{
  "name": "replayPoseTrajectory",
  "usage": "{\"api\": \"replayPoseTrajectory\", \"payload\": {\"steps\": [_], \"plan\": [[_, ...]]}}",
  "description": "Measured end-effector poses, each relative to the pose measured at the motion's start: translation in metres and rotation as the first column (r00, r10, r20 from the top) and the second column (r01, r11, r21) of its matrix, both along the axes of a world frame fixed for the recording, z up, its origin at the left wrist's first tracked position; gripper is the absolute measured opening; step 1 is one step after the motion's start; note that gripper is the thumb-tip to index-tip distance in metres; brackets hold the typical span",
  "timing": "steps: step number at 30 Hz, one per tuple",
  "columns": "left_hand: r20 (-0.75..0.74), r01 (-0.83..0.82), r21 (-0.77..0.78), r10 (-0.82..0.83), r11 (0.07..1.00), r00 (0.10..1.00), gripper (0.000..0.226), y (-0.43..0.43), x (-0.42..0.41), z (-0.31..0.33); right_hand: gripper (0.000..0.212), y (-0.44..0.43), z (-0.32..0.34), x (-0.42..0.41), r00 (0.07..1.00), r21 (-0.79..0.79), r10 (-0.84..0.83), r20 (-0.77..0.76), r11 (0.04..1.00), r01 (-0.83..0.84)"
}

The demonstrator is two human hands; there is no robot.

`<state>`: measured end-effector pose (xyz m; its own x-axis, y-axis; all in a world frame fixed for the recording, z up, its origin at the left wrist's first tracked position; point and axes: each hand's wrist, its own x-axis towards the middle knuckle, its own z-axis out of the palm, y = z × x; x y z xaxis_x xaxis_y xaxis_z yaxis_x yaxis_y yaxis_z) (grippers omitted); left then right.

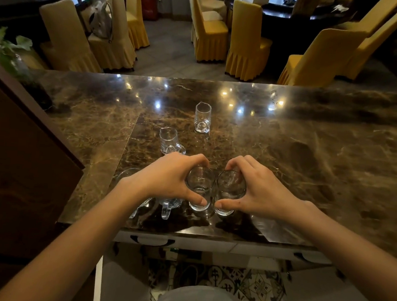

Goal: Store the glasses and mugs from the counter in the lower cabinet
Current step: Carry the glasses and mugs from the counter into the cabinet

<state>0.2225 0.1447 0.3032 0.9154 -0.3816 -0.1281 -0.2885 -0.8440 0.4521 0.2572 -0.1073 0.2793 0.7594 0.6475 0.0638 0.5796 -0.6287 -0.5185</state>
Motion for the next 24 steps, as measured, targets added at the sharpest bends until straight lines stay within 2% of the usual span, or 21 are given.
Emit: {"api": "replayPoseTrajectory", "payload": {"steps": [13, 17, 19, 21, 24], "plan": [[-0.031, 0.002, 0.003, -0.002, 1.000, 1.000, 0.084, -0.002, 0.003, -0.001, 0.085, -0.001, 0.010, 0.008, 0.993, -0.073, 0.041, -0.109, 0.996, -0.050], [-0.115, -0.018, -0.109, 0.006, 0.994, 0.993, 0.093, 0.002, 0.006, 0.004, 0.108, 0.001, 0.017, 0.013, 0.977, -0.110, 0.083, -0.197, 0.988, -0.106], [-0.145, -0.046, -0.213, 0.015, 0.976, 0.989, 0.088, 0.006, 0.010, 0.012, 0.105, 0.005, 0.026, 0.019, 0.969, -0.073, 0.065, -0.240, 0.994, -0.085], [-0.102, -0.081, -0.278, 0.054, 0.957, 0.993, 0.073, 0.012, 0.018, 0.022, 0.095, 0.013, 0.036, 0.028, 0.969, -0.027, 0.035, -0.244, 0.999, -0.043], [0.082, -0.138, -0.278, 0.166, 0.951, 0.983, 0.054, 0.026, 0.029, 0.033, 0.092, 0.029, 0.049, 0.049, 0.985, 0.018, -0.018, -0.173, 1.000, 0.022]]}}
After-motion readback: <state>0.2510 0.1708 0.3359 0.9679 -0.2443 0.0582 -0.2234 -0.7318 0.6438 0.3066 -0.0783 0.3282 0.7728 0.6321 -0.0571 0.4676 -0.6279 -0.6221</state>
